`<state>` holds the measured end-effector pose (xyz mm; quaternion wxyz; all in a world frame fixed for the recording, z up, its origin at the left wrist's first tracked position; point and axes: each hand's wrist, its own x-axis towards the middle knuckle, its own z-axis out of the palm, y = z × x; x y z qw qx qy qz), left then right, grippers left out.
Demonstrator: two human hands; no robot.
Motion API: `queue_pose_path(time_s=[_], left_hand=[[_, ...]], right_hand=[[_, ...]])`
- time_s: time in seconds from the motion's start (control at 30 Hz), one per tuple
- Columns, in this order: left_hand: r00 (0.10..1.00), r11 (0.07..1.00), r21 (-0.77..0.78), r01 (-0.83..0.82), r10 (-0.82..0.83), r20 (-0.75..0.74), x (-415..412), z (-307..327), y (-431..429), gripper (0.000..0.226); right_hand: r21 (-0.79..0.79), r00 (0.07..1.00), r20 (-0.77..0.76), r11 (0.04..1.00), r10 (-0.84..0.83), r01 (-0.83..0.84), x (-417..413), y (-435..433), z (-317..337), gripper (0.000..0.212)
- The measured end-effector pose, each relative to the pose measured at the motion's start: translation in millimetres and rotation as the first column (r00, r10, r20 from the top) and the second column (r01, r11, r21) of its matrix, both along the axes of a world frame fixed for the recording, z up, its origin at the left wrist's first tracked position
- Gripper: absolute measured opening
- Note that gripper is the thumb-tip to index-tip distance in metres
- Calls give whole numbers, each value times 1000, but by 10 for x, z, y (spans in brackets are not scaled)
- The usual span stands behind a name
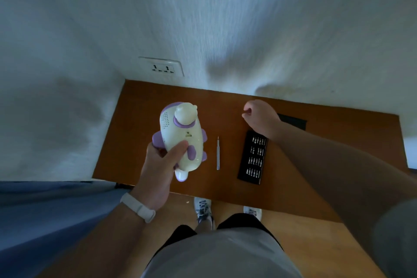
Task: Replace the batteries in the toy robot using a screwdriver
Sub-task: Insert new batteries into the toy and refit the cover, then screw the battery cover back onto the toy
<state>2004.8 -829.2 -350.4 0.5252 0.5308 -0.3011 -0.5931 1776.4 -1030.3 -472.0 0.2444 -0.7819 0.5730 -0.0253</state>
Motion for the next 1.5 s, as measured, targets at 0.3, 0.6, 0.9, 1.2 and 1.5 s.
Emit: queue_pose_path(time_s=[0.3,0.6,0.9,1.2,1.5], left_hand=[[1000,1000,2,8,-8,-25,-12,-34,-49,33],[1000,1000,-15,22,-22,1,-60,-116,-65,31],[999,999,10,36,-36,11,-53,-318,-110,38],[999,992,123,30,-25,-41,13,-623,-148,66],[999,988,143,54,-52,-16,4,-688,-292,75]], right_hand=[[11,1000,-17,1000,-24,24,82,-23,-31,25],[109,993,-117,994,3,10,141,-28,125,22],[116,995,-98,993,27,-16,109,-52,123,23],[11,999,39,1000,-24,23,5,-23,-105,13],[29,998,51,999,-25,23,-31,-12,-95,17]])
